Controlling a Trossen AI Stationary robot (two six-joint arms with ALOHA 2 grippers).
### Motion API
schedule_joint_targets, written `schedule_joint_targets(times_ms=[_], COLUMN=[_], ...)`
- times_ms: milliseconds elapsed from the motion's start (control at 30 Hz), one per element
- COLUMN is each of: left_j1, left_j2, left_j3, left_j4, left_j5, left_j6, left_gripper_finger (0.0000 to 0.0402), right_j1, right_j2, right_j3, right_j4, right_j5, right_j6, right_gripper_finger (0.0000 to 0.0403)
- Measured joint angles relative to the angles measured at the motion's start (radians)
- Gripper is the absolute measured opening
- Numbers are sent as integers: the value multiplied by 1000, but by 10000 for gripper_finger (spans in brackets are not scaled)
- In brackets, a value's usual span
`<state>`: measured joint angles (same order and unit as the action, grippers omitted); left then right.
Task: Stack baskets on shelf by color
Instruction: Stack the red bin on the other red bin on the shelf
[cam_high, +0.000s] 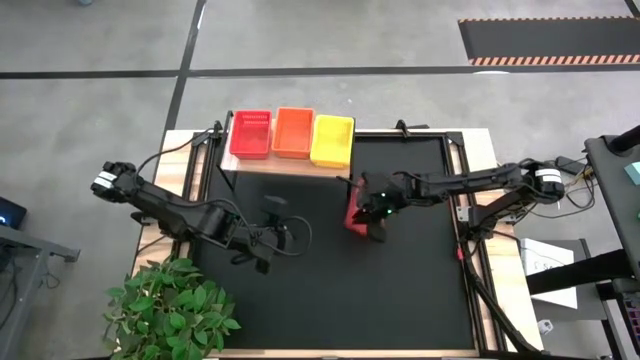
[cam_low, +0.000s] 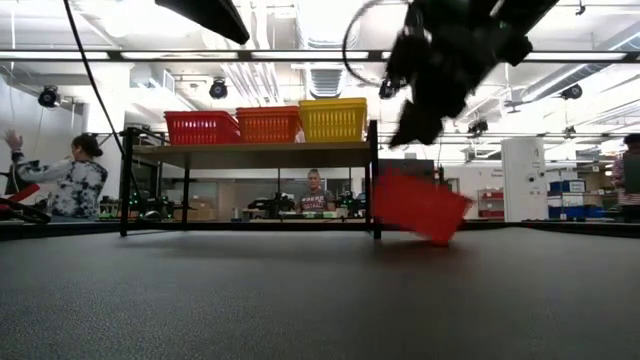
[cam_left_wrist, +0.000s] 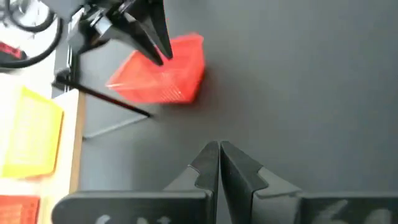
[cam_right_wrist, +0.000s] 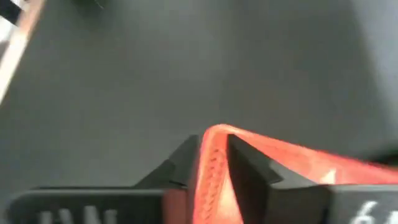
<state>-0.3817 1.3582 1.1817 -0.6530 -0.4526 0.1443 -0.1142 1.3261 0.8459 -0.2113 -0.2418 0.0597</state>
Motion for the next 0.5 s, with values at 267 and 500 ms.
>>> schedule_joint_targets(times_ms=[267, 500], left_j1=[0, 5], left_j2=[0, 107], left_j3=[-27, -25], left_j4=[178, 393], left_j5=[1, 62], left_j6=[19, 31], left_gripper_finger=[0, 0], right_j1=[117, 241], right_j2=[-55, -201], right_j3=[67, -7], right_j4=[32, 28], right_j5=[-161, -166], right_j6=[-41, -133], right_gripper_finger=[167, 179])
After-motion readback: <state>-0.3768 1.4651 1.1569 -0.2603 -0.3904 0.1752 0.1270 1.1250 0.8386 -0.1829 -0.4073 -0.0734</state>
